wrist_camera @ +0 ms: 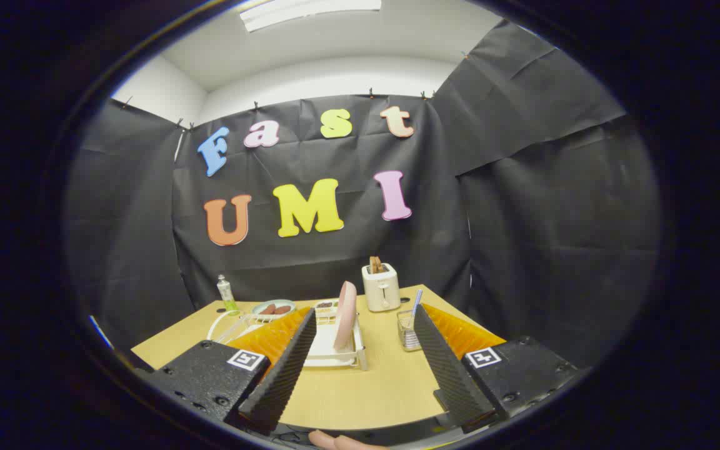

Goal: Take the plate from the dish rack, then take the spoon from the basket and place it into the plate.

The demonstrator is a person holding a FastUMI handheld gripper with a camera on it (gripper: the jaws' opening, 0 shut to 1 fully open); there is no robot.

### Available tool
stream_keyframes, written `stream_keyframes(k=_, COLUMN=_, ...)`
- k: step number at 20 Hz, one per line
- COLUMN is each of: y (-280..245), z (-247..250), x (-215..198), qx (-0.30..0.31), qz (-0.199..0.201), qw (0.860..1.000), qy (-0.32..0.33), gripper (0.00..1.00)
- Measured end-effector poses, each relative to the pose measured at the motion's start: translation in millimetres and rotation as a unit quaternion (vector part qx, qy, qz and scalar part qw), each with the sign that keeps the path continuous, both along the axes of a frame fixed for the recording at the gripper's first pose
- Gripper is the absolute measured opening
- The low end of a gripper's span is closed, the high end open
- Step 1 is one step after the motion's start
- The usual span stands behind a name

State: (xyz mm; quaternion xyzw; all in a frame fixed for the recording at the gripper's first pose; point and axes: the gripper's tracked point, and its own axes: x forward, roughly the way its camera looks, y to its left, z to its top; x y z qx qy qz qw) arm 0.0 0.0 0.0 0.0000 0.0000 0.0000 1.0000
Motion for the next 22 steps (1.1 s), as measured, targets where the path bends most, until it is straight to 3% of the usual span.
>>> stream_keyframes(k=13, y=0, z=-7, x=2, qx=-0.013, qz=0.013, qw=1.0, qy=0.016, gripper=1.0)
stream_keyframes(k=18, y=5, z=-13, x=26, qx=-0.026, qz=0.029, qw=0.998, qy=0.04, gripper=1.0)
stream_keyframes(k=22, y=4, z=6, x=71, qx=-0.061, qz=0.02, qw=0.997, qy=0.048, gripper=1.0)
